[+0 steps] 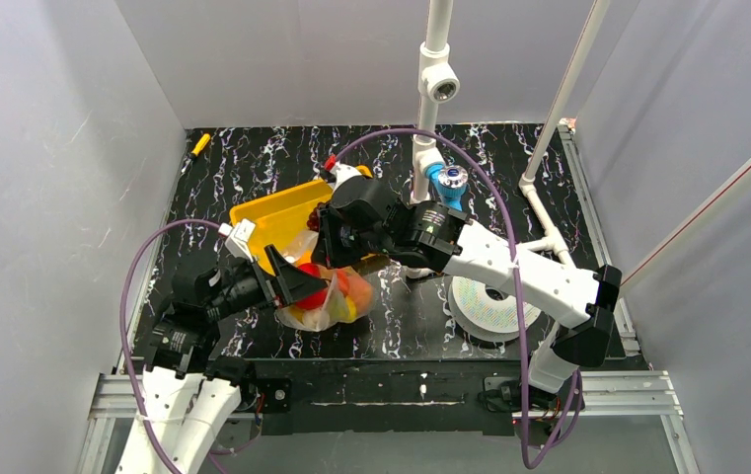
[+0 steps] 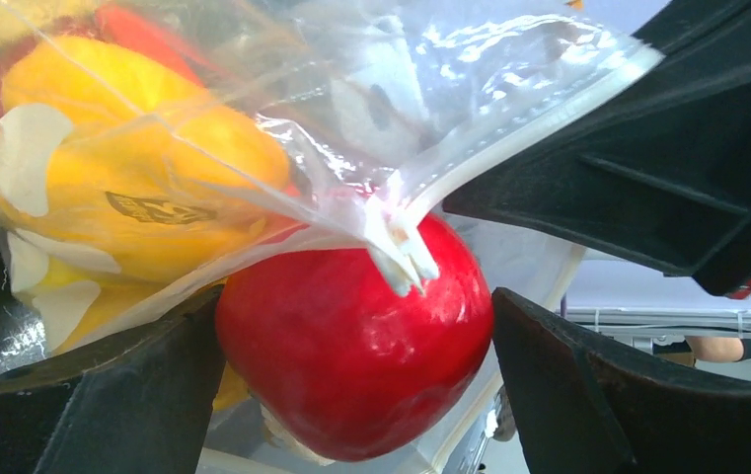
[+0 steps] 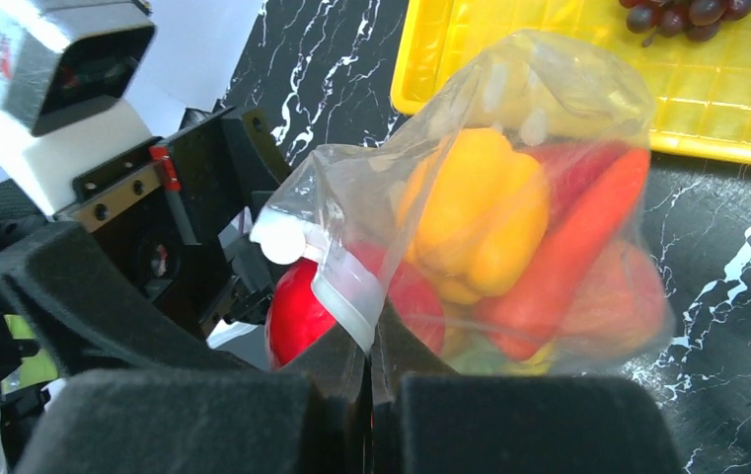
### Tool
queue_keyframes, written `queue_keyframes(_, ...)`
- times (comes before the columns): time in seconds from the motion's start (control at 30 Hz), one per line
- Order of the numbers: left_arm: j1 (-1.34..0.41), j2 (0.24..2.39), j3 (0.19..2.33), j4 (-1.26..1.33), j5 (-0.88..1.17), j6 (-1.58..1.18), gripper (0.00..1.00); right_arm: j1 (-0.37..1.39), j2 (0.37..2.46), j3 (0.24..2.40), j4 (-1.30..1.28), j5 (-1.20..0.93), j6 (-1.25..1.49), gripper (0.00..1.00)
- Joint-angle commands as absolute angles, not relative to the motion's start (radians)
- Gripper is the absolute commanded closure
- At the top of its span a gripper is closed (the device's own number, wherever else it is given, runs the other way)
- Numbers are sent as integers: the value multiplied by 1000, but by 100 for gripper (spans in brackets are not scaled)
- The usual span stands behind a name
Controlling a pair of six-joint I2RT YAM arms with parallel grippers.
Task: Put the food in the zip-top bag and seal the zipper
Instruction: Place the fake fruit in the zipper food storage bag.
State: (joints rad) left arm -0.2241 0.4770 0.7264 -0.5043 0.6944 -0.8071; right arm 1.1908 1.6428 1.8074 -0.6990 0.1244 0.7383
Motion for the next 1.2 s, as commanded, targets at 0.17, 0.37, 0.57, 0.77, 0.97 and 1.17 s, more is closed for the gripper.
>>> queue_keyframes(0.17, -221, 483, 871, -731, 681, -683, 0, 1169, 1600, 1776, -632, 120, 763, 99)
queue_keyframes(0.37, -221, 486, 953, -878, 635, -595, 0, 1155, 1580, 1755, -624, 96, 771, 99)
queue_keyframes(0.57, -220, 486, 951, -902, 608, -576, 0, 1151, 1583, 1756, -621, 68, 777, 99)
queue_keyframes(0.77, -220, 475, 946, -899, 601, -588, 6, 1150, 1587, 1756, -623, 54, 778, 99)
queue_keyframes(0.97, -221, 475, 1053, -974, 554, -527, 18, 1145, 1592, 1755, -623, 42, 777, 99)
queue_keyframes(1.17, -220, 532, 1174, -1018, 508, -463, 26, 1144, 1596, 1756, -617, 27, 776, 99)
